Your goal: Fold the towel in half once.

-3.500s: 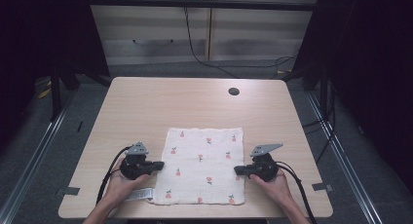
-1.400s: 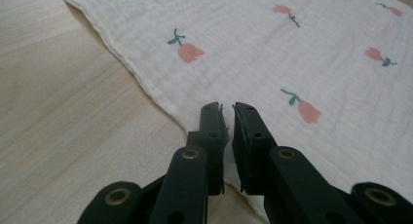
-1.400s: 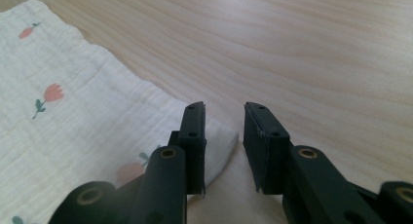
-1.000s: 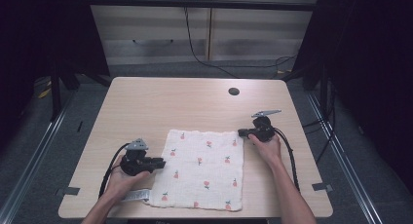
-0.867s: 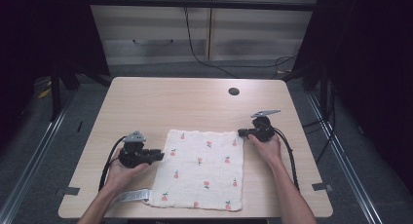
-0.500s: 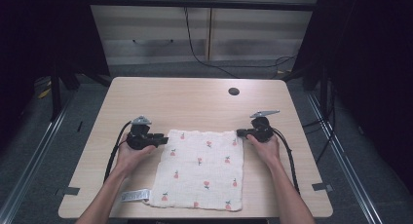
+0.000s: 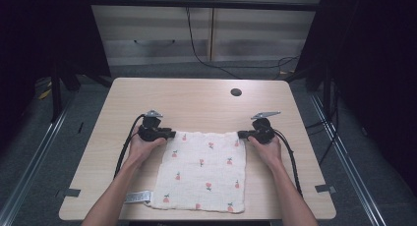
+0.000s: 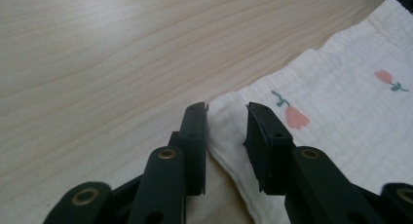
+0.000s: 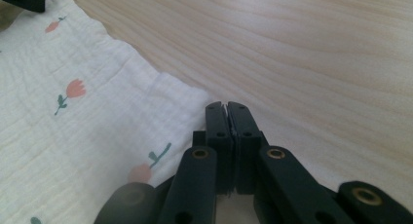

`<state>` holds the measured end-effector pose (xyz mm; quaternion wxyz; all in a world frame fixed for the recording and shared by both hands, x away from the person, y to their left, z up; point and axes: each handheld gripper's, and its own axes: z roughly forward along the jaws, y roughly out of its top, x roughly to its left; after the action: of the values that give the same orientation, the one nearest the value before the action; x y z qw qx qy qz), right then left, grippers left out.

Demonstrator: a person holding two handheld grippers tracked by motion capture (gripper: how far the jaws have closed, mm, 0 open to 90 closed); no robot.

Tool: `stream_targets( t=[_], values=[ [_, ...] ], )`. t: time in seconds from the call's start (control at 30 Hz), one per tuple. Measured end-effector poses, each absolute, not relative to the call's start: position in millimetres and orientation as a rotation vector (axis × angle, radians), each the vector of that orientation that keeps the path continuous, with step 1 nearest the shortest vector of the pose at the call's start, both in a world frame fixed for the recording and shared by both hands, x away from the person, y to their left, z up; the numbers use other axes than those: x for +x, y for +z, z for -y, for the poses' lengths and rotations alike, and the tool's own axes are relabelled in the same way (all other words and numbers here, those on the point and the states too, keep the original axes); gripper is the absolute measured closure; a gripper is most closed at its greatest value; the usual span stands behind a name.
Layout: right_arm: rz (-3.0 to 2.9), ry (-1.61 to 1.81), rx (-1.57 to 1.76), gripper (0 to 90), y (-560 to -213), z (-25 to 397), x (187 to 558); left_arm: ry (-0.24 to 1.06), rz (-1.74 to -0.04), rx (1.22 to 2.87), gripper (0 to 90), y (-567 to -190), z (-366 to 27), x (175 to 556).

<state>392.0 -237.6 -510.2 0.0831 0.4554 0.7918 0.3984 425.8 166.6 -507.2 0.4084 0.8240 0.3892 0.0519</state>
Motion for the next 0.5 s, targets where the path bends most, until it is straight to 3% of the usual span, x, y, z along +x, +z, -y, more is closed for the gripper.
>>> stream_targets(
  t=[0.07, 0.2, 0.5],
  values=[
    [-2.363, 1.189, 1.359, 88.5, -510, 238, 391, 0.136, -0.987, 2.068, 73.0, -508, -166, 425],
    [-2.359, 1.204, 1.376, 88.5, -511, 239, 391, 0.167, -1.000, 2.071, 87.1, -509, -164, 424],
    [-2.313, 1.291, 1.389, 88.6, -498, 247, 391, 0.105, -1.012, 2.030, 88.5, -509, -169, 423]
  ],
)
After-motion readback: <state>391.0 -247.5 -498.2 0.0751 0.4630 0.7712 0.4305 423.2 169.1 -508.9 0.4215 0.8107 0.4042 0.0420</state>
